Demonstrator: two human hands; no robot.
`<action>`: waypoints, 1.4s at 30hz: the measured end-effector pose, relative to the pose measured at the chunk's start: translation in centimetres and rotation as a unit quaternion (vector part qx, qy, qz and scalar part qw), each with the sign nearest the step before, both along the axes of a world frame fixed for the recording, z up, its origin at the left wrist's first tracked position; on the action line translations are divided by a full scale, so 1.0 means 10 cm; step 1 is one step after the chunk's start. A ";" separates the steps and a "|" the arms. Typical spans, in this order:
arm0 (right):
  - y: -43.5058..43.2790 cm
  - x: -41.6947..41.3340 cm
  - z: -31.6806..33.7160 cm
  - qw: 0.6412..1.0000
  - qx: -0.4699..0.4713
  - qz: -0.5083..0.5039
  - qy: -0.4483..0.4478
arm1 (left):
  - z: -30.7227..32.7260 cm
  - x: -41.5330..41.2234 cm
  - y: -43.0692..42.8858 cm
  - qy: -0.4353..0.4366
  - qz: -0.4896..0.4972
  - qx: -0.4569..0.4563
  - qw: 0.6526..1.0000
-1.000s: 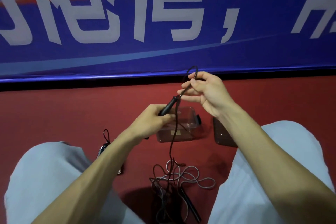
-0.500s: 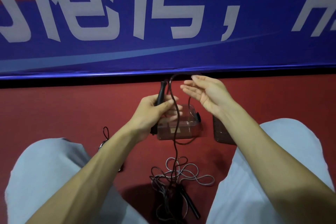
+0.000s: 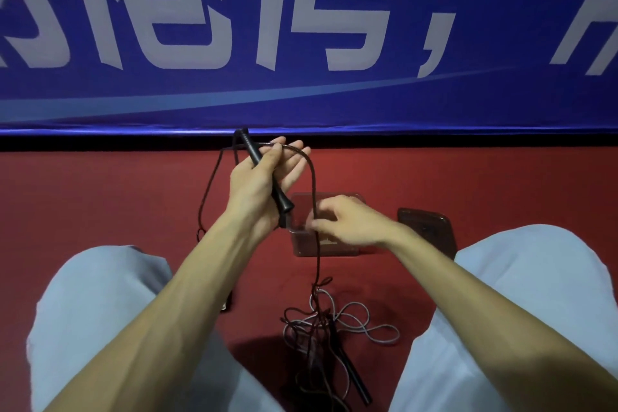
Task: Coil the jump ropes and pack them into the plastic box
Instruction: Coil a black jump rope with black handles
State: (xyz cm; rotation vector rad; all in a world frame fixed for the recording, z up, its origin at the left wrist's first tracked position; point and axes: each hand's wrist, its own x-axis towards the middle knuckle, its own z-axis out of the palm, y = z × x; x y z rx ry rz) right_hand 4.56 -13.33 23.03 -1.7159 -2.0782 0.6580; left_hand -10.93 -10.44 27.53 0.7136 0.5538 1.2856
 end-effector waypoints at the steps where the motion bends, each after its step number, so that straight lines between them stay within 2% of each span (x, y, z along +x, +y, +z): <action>1: 0.01 -0.01 -0.01 1.000 0.016 -0.016 0.001 | -0.01 0.00 0.01 0.003 0.009 0.004 1.000; 4: -0.02 -0.01 0.03 0.992 0.027 -0.072 0.101 | -0.05 -0.03 0.06 0.044 0.055 0.021 0.997; 8: -0.03 0.04 0.17 0.953 0.072 -0.151 0.253 | -0.11 -0.01 0.05 0.203 0.059 0.064 0.975; 12: -0.07 0.12 0.34 0.900 0.104 -0.163 0.390 | -0.21 0.06 0.01 0.357 -0.013 0.109 0.928; 16: -0.11 0.21 0.52 0.829 0.126 -0.170 0.518 | -0.29 0.08 -0.03 0.446 -0.148 0.150 0.870; 18: -0.11 0.25 0.56 0.794 0.132 -0.174 0.567 | -0.32 0.10 -0.07 0.450 -0.209 0.167 0.852; 21: -0.11 0.29 0.57 0.740 0.128 -0.185 0.634 | -0.33 0.15 -0.11 0.438 -0.242 0.175 0.848; 26: -0.08 0.37 0.54 0.670 0.104 -0.195 0.709 | -0.29 0.15 -0.14 0.391 -0.195 0.157 0.886; 29: -0.06 0.39 0.53 0.653 0.089 -0.191 0.727 | -0.27 0.16 -0.14 0.356 -0.152 0.130 0.913; 31: -0.06 0.39 0.52 0.662 0.079 -0.186 0.722 | -0.24 0.16 -0.13 0.320 -0.125 0.113 0.933; 33: -0.08 0.36 0.51 0.691 0.063 -0.182 0.697 | -0.20 0.15 -0.12 0.271 -0.099 0.094 0.953; 35: -0.09 0.33 0.48 0.755 0.041 -0.187 0.627 | -0.14 0.14 -0.11 0.219 -0.074 0.073 0.970; 39: -0.11 0.22 0.38 0.893 -0.019 -0.155 0.422 | -0.04 0.10 -0.08 0.100 -0.050 0.039 0.993; 42: -0.14 0.16 0.28 0.953 -0.058 -0.045 0.293 | 0.02 0.04 -0.06 -0.044 -0.050 -0.008 0.998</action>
